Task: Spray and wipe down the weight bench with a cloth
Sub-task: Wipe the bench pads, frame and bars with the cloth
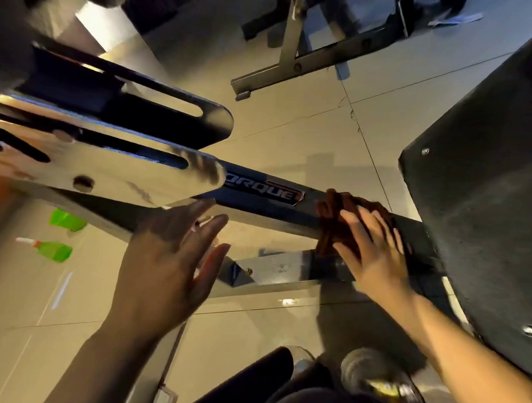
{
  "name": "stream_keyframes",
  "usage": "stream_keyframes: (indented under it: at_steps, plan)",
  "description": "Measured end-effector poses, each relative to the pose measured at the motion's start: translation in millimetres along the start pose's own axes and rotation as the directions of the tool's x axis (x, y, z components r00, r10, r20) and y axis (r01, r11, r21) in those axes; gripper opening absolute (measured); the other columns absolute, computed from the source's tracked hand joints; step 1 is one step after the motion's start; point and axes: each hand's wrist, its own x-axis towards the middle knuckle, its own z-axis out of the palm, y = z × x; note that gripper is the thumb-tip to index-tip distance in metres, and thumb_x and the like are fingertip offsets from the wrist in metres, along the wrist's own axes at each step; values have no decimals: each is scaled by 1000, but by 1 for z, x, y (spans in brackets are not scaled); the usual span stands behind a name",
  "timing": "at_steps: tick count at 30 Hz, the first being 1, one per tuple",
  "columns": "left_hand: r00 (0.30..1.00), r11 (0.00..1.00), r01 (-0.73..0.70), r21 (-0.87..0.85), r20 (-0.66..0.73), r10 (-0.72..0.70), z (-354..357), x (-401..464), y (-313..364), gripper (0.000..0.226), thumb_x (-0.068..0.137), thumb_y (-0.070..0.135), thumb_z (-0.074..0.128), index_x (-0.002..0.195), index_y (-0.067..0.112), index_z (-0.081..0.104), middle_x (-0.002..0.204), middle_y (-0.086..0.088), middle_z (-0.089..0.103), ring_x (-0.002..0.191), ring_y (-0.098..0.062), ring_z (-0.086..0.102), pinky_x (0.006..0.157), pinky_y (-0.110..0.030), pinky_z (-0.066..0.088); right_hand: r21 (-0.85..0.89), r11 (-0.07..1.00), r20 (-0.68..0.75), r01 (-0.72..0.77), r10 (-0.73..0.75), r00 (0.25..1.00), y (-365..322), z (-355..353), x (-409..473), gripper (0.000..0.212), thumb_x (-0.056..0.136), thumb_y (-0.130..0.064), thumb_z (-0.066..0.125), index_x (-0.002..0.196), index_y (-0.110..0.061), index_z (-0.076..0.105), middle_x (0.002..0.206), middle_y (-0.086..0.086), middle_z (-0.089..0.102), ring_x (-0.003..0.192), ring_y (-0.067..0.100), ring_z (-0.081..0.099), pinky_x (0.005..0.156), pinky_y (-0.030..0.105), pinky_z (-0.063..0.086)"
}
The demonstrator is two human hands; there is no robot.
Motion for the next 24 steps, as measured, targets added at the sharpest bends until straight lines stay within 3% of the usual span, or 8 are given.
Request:
stream_keyframes:
  at_steps: [4, 7, 10, 12, 14, 17, 21, 24]
  plan:
    - [978, 969, 206, 140, -72, -197, -4, -12, -14, 64, 93, 45, 45, 149, 18, 31, 159, -11, 14, 145, -30, 16, 116, -43, 7, 17, 995, 35, -93, 93, 995, 10, -4, -7, 58, 96, -61, 29, 141, -26, 36, 144, 18, 43, 131, 45, 42, 94, 68, 43]
    - [972, 947, 233, 221, -14, -236, 0, -9, -12, 72, 95, 53, 34, 155, 25, 4, 161, -4, -9, 148, -20, -12, 118, -45, -7, 27, 1000, -50, 0, 1, 999, -46, -13, 8, 54, 93, -52, 41, 140, -26, 38, 130, 22, 51, 116, 47, 53, 78, 64, 52]
    - [967, 931, 236, 278, 24, -252, 6, -7, -10, 72, 94, 58, 23, 155, 26, 0, 160, -3, -12, 147, -18, -16, 117, -48, -6, -72, 987, -123, 145, -153, 980, -125, -27, 38, 62, 89, -59, 36, 145, -34, 27, 128, 21, 46, 112, 45, 51, 83, 60, 52]
    - [964, 920, 245, 307, 24, -265, 7, -7, -11, 72, 94, 59, 22, 155, 26, 0, 161, -2, -13, 148, -19, -14, 116, -48, -7, -88, 978, -88, 191, -198, 976, -168, -25, 55, 66, 91, -62, 38, 147, -39, 11, 141, 18, 33, 127, 45, 39, 100, 64, 39]
    - [962, 910, 252, 330, 18, -273, 8, -7, -12, 73, 94, 59, 22, 155, 27, -1, 161, -1, -14, 148, -19, -13, 116, -48, -8, -2, 968, -105, 252, -251, 962, -183, -19, 63, 69, 89, -61, 45, 146, -39, 11, 148, 17, 30, 136, 45, 33, 106, 68, 30]
    - [961, 903, 256, 344, 12, -277, 9, -6, -13, 74, 94, 59, 25, 155, 28, -4, 160, 0, -16, 147, -18, -15, 116, -48, -10, -4, 962, -95, 274, -273, 957, -157, -11, 63, 72, 89, -65, 41, 149, -40, 10, 157, 14, 27, 144, 39, 24, 113, 61, 19]
    - [955, 892, 276, 358, 7, -298, 11, -5, -14, 74, 93, 61, 22, 155, 28, -3, 161, -1, -15, 148, -19, -12, 116, -48, -10, 14, 986, 57, 165, -166, 984, -100, -19, 49, 75, 86, -66, 29, 147, -46, -11, 163, 5, 8, 150, 23, -1, 121, 45, 1]
    - [947, 879, 300, 372, -3, -322, 14, -5, -12, 75, 92, 59, 26, 155, 28, -1, 163, -2, -10, 150, -21, -7, 117, -52, -6, 25, 1000, 105, -13, 10, 994, -34, -15, 22, 81, 82, -68, 31, 151, -41, -2, 162, 6, 12, 150, 21, 2, 121, 49, 10]
